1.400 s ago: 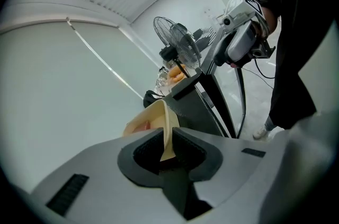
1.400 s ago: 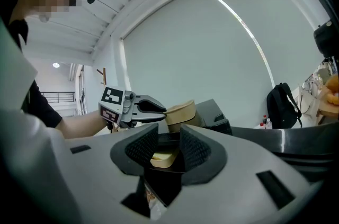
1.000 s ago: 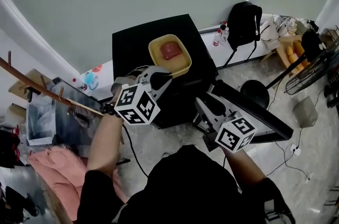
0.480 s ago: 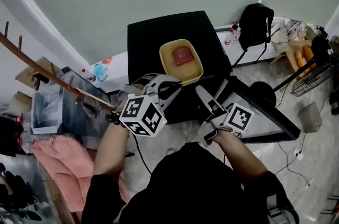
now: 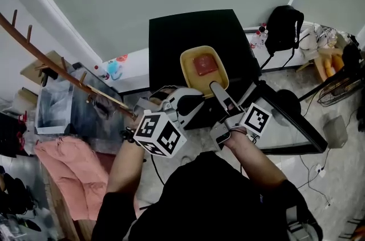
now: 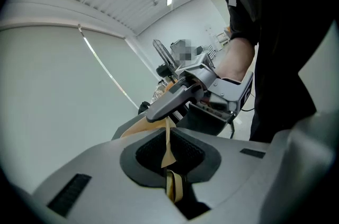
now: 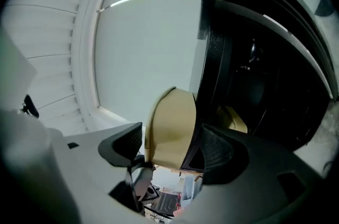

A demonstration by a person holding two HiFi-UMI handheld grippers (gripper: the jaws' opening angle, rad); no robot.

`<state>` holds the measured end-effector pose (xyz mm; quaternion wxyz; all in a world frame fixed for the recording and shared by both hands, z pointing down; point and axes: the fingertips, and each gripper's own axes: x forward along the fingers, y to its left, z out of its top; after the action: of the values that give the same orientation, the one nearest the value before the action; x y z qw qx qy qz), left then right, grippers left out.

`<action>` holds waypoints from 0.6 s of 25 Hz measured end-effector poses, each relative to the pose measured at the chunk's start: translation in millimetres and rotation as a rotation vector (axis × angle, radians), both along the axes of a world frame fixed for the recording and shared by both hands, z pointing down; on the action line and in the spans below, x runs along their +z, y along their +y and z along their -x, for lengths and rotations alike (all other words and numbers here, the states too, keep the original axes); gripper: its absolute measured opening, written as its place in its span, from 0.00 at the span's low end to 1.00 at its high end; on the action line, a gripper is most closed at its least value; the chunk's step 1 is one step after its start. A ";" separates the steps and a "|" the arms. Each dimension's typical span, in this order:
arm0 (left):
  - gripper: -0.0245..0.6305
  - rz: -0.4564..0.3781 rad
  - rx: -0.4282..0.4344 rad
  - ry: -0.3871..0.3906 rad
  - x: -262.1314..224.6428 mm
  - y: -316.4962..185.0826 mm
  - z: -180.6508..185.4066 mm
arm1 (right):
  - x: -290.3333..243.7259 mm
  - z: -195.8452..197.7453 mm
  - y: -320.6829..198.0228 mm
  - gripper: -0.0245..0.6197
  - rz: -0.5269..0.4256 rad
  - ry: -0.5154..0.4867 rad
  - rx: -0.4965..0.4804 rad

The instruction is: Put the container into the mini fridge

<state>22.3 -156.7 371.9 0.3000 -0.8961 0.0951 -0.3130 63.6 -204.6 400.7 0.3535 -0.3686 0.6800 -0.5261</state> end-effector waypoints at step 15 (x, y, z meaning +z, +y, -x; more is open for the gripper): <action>0.10 0.065 0.015 0.128 -8.5 26.3 1.5 | -4.3 4.7 3.3 0.39 0.010 -0.064 0.038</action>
<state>20.8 -130.4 363.4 0.2667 -0.9241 0.0971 -0.2559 58.9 -201.3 396.4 0.3833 -0.3661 0.6585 -0.5342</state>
